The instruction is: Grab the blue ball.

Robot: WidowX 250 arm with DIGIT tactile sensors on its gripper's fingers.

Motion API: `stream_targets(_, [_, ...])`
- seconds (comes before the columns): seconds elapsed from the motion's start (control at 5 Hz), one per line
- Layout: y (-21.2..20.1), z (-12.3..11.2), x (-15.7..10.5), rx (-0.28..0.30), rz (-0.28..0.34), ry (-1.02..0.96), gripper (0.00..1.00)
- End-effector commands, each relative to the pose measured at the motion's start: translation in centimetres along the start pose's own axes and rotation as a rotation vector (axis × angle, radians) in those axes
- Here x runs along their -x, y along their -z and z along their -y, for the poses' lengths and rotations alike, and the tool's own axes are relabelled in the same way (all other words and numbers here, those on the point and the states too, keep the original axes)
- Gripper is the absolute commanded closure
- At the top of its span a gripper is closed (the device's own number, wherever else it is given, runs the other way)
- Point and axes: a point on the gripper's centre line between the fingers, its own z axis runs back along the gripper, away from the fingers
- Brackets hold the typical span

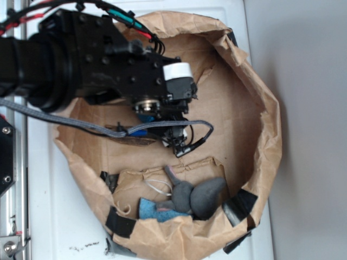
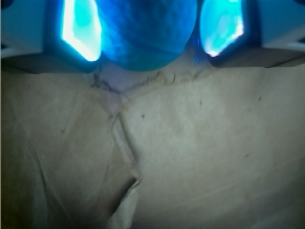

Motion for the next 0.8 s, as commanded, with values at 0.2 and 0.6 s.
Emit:
stream_targets(0.2, [0.0, 0.6, -2.4, 0.041, 0.096, -0.031, 1.0])
stream_targets(0.6, [-6.9, 0.5, -4.3, 0.173, 0.102, -0.111, 1.0])
